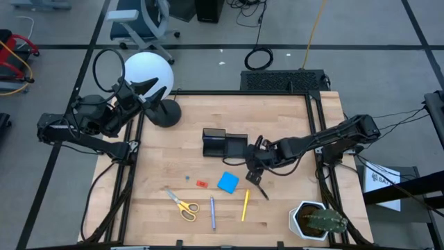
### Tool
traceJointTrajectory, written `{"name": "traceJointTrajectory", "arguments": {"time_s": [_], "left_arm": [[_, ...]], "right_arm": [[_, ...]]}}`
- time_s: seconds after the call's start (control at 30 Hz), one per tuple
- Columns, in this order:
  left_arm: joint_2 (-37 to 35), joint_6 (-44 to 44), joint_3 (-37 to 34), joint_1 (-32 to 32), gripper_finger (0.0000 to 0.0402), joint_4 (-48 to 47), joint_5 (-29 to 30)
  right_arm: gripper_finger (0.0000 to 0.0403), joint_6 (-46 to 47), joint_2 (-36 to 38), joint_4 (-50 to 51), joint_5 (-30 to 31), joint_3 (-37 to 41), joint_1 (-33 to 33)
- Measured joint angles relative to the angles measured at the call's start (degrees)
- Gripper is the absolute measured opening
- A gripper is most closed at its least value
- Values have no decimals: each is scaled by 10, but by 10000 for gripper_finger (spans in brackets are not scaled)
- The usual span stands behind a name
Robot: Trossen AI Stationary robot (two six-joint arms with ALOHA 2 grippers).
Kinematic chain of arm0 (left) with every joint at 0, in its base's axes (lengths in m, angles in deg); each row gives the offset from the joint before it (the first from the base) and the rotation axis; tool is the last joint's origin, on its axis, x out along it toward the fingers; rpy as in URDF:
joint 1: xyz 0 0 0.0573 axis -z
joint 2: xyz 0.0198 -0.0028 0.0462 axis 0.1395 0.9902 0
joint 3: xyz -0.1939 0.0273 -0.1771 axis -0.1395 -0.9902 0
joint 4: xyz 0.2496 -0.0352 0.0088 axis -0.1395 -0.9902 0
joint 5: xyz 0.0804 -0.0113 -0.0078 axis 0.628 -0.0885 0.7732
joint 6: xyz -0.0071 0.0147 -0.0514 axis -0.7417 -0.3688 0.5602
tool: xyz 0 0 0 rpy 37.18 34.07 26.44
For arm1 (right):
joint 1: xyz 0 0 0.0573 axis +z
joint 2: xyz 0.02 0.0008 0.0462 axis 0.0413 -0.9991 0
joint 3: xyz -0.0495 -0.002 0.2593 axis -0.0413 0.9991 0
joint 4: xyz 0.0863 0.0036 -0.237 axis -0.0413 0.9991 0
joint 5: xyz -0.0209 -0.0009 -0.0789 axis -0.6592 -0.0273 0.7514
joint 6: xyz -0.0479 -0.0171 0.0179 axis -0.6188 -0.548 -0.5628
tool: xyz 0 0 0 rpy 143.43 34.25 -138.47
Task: Pick and place office supplies into organizer
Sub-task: Put the black pen into the desk organizer
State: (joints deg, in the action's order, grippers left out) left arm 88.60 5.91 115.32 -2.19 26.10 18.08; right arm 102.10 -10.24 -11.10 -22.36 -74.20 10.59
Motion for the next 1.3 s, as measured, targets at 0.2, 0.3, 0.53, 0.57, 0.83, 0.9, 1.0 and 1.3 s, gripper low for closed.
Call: {"name": "traceJointTrajectory", "arguments": {"time_s": [0.2,0.3,0.53,0.57,0.83,0.9,1.0,1.3], "left_arm": [[0,0,0,0,200,0,0],[0,0,0,0,200,0,0],[0,0,0,0,200,0,0],[0,0,0,0,200,0,0],[0,0,0,0,200,0,0],[0,0,0,0,200,0,0],[0,0,0,0,200,0,0],[0,0,0,0,200,0,0]], "right_arm": [[113,102,-23,34,-103,-1,7],[108,130,-45,46,-138,-1,8],[92,131,-108,132,-133,-51,11],[91,126,-115,138,-123,-63,13],[91,129,-149,130,-91,-118,29],[90,139,-160,132,-91,-120,33],[91,160,-174,132,-93,-120,39],[90,194,-198,133,-94,-120,44]]}}
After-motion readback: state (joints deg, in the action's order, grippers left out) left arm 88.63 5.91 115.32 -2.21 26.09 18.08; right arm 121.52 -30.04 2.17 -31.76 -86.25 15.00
